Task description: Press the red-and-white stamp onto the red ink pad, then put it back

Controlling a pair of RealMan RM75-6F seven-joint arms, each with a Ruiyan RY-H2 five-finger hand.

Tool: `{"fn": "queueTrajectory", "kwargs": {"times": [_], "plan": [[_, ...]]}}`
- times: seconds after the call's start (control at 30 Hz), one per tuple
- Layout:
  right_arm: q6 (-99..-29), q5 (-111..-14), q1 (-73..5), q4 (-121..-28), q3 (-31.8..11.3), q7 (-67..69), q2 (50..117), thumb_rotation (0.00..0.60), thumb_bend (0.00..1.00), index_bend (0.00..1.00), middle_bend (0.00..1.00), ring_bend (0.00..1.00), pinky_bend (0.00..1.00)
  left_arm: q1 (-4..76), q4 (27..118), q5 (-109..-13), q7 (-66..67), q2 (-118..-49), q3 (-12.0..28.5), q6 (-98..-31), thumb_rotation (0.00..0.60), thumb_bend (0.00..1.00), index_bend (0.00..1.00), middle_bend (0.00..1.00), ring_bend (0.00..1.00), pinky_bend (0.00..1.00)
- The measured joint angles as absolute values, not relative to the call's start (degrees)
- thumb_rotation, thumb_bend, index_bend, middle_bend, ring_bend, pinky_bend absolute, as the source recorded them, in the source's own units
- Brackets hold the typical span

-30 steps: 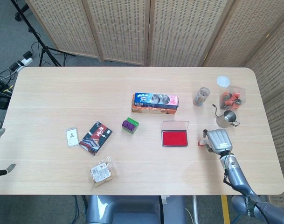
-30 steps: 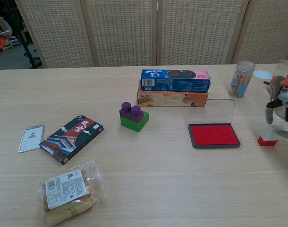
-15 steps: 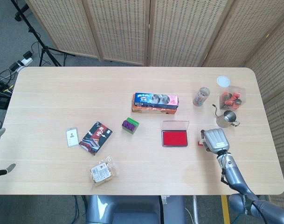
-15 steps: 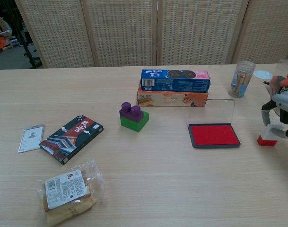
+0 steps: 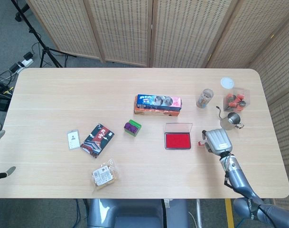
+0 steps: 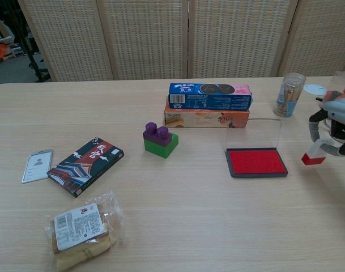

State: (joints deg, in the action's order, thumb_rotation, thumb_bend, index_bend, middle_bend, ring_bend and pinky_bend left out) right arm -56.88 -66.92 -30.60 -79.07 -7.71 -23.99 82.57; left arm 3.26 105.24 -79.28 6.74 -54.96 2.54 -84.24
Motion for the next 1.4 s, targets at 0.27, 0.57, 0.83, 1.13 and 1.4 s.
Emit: {"fn": "queueTrajectory", "kwargs": {"times": [0.27, 0.57, 0.83, 1.13, 1.4], "plan": [[-58.56, -66.72, -32.75, -87.82, -10.09, -29.49, 79.63, 0.600, 0.54, 0.56, 1.00, 1.00, 1.00, 2.97, 105.21, -79.80, 5.00, -54.36, 2.44, -84.49, 0.600, 0.00, 0.00, 0.00, 0.00, 0.00], [-59.60, -57.65, -38.88, -93.78, -12.24, -46.64, 82.55, 0.600, 0.54, 0.56, 1.00, 1.00, 1.00, 3.36, 104.74, -80.08, 3.17, -53.76, 2.02, -82.68, 0.600, 0.00, 0.00, 0.00, 0.00, 0.00], [-62.12, -50.69, -44.36, -93.53, -11.90, -56.33, 90.14, 0.600, 0.54, 0.56, 1.00, 1.00, 1.00, 3.59, 104.41, -79.77, 1.70, -53.26, 1.88, -81.68, 0.600, 0.00, 0.00, 0.00, 0.00, 0.00], [-62.98, -48.54, -46.20, -90.07, -10.48, -57.53, 93.23, 0.600, 0.54, 0.56, 1.00, 1.00, 1.00, 3.69, 104.19, -79.40, 0.50, -52.81, 1.97, -81.19, 0.600, 0.00, 0.00, 0.00, 0.00, 0.00], [-62.99, -47.60, -46.29, -89.41, -9.70, -56.13, 92.56, 0.600, 0.55, 0.56, 1.00, 1.00, 1.00, 3.75, 104.15, -79.03, 0.32, -52.73, 2.08, -80.95, 0.600, 0.00, 0.00, 0.00, 0.00, 0.00]]}}
